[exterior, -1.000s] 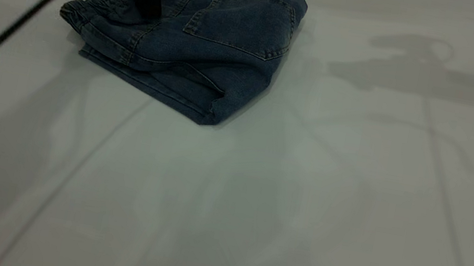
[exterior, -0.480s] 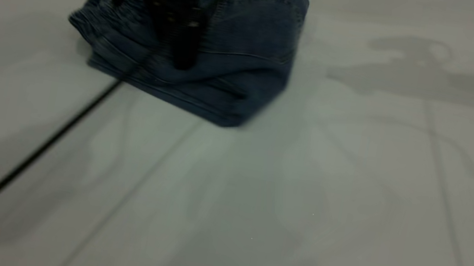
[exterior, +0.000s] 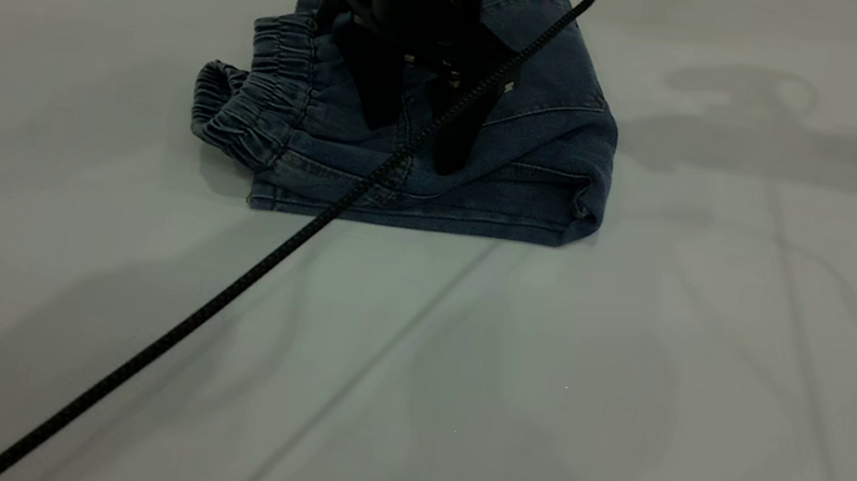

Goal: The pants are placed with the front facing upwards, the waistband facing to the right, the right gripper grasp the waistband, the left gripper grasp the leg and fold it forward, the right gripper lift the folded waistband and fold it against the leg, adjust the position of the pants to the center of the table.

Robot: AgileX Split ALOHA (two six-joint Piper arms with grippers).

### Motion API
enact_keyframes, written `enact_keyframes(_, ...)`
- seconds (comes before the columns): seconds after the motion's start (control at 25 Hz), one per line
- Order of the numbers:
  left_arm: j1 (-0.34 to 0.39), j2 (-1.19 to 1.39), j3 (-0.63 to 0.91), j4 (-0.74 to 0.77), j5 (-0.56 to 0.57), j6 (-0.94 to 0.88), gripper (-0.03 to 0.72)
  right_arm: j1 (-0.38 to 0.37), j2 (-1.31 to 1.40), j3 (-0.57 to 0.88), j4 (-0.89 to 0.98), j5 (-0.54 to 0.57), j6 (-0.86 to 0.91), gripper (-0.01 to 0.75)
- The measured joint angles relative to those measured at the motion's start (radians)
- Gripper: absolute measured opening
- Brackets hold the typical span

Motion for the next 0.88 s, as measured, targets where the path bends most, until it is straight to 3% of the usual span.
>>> enact_keyframes(0.24,-0.001,-0.052,-0.043,0.153,0.000,-0.046,0.587,-0.010,-0.053,-0.017,-0.008,0.036,0.004,0.590)
enact_keyframes(0.6,-0.001,-0.317,-0.039,0.178,0.000,-0.111,0.587,-0.012,-0.290,-0.055,-0.021,0.127,0.080,0.589)
enact_keyframes(0.88,-0.001,-0.640,0.210,0.180,0.000,-0.147,0.587,-0.012,-0.576,-0.029,-0.155,0.145,0.201,0.589)
